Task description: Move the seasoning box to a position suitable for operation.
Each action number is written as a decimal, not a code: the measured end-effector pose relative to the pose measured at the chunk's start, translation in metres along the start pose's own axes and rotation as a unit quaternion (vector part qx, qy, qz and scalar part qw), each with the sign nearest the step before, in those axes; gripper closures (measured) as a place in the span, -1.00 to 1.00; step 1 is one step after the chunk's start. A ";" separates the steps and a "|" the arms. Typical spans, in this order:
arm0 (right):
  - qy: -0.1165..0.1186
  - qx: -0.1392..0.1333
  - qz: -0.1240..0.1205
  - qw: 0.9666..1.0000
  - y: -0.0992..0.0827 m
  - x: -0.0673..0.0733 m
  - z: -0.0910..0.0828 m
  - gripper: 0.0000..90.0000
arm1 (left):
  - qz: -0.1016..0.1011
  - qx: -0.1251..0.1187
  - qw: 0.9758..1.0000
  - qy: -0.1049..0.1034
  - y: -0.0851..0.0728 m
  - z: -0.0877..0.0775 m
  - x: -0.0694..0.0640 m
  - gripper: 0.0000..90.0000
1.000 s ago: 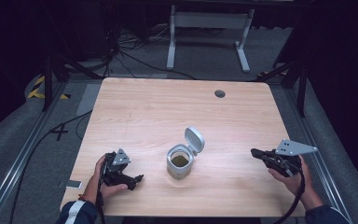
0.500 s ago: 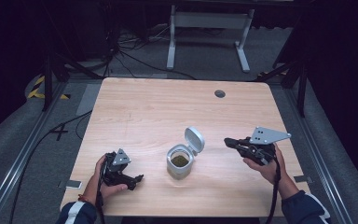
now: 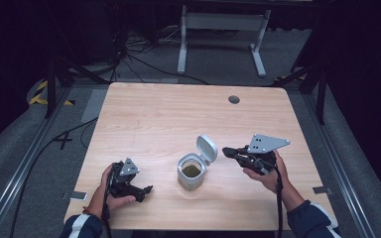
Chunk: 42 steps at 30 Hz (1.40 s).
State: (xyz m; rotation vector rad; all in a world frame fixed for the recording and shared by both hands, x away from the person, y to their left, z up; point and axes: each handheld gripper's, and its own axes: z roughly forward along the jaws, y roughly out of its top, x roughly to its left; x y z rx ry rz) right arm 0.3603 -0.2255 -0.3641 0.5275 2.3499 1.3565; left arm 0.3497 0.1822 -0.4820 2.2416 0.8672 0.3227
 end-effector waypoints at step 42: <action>0.029 0.011 -0.029 0.999 0.003 0.018 0.011 0.97 | 0.003 0.000 1.000 -0.003 0.000 0.000 0.001 -0.99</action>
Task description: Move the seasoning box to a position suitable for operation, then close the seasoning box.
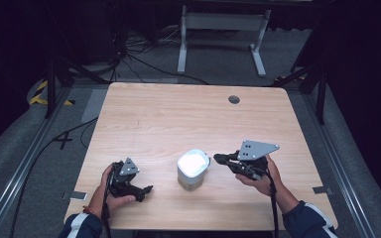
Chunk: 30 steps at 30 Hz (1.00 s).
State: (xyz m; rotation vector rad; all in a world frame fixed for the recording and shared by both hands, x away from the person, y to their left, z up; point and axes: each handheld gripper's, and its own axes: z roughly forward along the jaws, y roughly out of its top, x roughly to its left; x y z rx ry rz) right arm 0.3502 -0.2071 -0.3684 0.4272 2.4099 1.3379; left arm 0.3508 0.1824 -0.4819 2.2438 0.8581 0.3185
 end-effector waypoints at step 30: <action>-0.118 0.106 0.107 0.981 -0.162 -0.021 -0.116 -0.18 | -0.001 0.001 1.000 -0.003 0.001 0.001 0.000 -1.00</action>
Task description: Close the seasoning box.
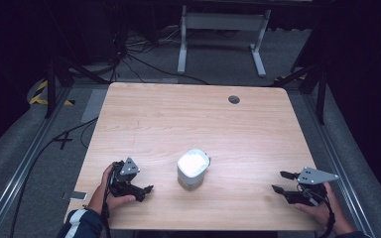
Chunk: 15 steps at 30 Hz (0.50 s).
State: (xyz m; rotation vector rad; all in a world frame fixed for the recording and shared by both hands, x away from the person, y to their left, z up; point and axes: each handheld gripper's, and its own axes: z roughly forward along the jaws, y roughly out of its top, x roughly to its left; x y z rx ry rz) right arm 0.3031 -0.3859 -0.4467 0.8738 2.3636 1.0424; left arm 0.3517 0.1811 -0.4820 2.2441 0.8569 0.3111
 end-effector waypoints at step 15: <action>0.005 0.018 0.048 0.999 -0.025 -0.009 0.004 -0.41 | -0.001 0.000 1.000 0.001 0.000 0.000 0.000 -1.00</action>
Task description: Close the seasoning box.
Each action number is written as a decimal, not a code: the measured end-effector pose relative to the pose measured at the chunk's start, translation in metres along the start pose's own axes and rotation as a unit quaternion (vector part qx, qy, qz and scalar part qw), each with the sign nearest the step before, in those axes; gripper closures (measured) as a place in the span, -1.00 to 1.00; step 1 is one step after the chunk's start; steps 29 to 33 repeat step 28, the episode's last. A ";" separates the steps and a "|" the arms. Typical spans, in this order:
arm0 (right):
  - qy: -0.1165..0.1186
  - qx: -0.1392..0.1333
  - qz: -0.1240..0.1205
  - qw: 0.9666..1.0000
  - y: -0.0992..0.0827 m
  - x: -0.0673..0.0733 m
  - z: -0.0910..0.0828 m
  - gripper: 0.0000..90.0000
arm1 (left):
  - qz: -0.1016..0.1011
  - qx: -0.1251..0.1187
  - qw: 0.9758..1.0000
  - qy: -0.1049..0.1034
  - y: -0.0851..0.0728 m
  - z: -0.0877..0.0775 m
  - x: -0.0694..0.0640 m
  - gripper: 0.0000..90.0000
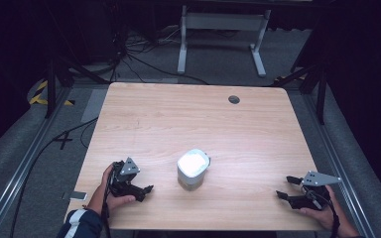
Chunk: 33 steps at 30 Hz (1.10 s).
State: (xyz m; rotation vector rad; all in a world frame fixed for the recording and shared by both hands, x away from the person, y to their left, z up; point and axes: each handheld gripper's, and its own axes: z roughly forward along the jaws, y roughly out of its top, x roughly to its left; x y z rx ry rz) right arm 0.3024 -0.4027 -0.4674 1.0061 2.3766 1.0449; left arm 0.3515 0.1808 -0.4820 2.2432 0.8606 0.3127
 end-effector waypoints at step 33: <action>0.000 -0.001 -0.001 1.000 0.000 0.000 0.000 -0.41 | 0.004 0.001 1.000 -0.001 0.001 0.000 0.001 -1.00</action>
